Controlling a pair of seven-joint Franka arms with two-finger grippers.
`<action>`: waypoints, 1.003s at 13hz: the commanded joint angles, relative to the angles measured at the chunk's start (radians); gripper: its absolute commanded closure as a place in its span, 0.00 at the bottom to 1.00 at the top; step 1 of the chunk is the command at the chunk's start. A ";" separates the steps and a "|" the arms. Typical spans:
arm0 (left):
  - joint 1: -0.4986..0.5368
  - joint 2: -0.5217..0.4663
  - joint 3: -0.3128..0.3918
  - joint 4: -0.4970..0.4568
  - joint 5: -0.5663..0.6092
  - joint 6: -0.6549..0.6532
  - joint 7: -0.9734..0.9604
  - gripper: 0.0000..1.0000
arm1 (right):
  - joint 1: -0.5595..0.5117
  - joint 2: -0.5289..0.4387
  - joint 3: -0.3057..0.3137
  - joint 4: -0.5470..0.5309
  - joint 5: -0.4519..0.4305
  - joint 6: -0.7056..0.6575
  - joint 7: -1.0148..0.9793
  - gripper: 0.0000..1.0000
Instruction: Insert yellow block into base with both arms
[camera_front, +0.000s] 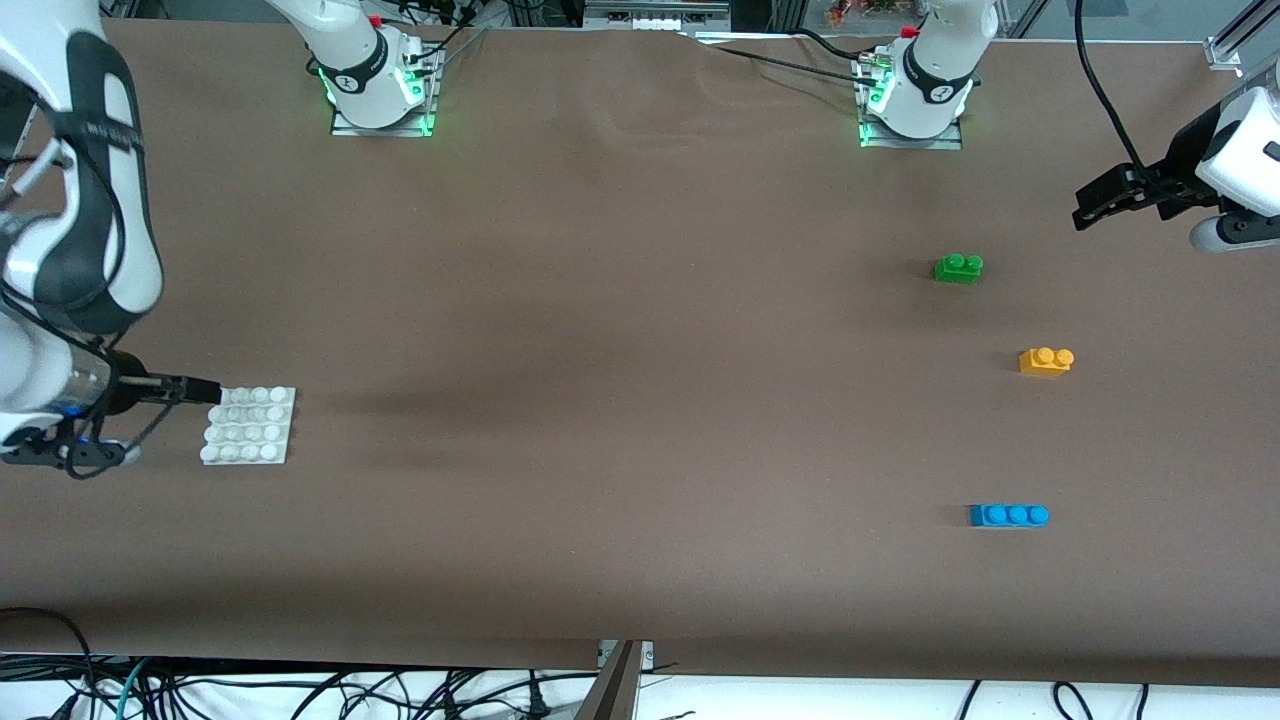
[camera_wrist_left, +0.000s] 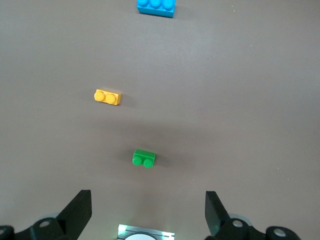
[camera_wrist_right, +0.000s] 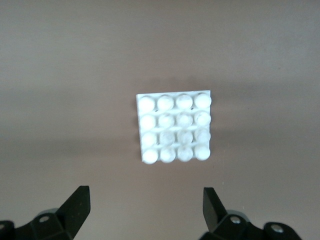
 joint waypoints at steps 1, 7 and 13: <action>0.008 0.001 -0.004 0.010 -0.020 0.001 0.024 0.00 | -0.019 0.076 0.006 0.017 -0.009 0.035 -0.010 0.00; 0.008 0.001 -0.004 0.010 -0.020 0.001 0.024 0.00 | -0.024 0.172 0.004 0.005 -0.058 0.124 -0.029 0.00; 0.008 0.001 -0.004 0.010 -0.020 0.001 0.024 0.00 | -0.045 0.223 -0.004 -0.029 -0.060 0.234 -0.067 0.00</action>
